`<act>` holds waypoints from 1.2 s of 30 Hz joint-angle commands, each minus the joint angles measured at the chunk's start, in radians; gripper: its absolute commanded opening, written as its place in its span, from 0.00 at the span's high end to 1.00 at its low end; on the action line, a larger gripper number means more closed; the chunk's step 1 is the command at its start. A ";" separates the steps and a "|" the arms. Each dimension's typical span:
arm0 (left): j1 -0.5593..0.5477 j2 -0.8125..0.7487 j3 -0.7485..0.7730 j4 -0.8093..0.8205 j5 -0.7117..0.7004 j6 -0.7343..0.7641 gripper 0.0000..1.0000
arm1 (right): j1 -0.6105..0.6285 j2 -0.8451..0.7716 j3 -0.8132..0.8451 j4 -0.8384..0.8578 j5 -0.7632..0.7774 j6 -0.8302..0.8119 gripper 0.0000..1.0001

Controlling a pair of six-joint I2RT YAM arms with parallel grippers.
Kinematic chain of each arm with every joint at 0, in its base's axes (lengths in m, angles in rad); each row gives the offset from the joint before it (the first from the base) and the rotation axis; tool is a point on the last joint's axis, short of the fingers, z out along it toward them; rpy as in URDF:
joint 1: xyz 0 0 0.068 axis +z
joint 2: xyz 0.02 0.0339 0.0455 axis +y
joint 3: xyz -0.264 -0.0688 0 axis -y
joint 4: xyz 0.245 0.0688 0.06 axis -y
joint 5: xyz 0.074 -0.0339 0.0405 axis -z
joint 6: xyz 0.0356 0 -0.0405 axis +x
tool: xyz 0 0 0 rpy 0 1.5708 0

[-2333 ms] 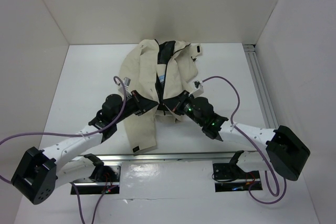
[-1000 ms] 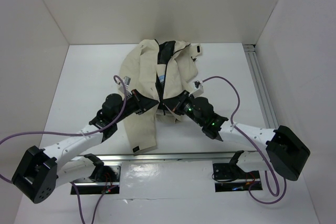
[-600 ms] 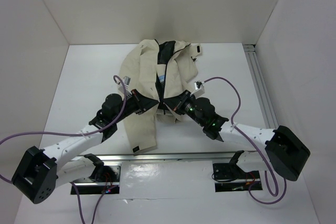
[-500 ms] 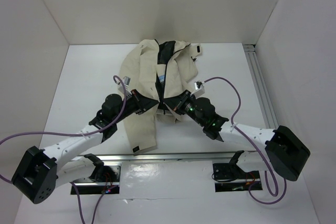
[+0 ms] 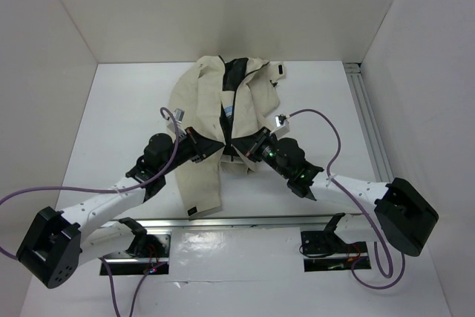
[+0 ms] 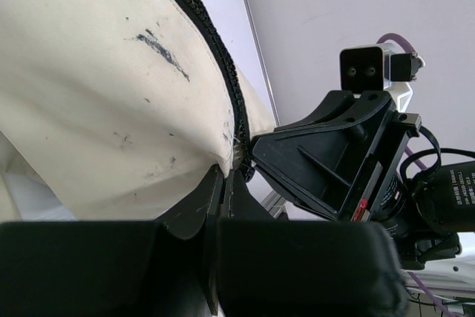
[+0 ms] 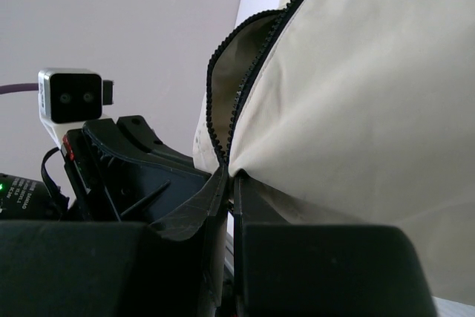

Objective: Zip up the jacket

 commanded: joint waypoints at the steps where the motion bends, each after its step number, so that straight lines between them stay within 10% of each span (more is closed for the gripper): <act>1: 0.004 -0.016 0.000 0.080 0.006 -0.010 1.00 | -0.005 -0.005 -0.001 0.075 -0.004 0.007 1.00; 36: 0.004 -0.018 -0.021 0.099 0.023 -0.019 1.00 | -0.014 0.015 -0.007 0.095 -0.015 0.007 1.00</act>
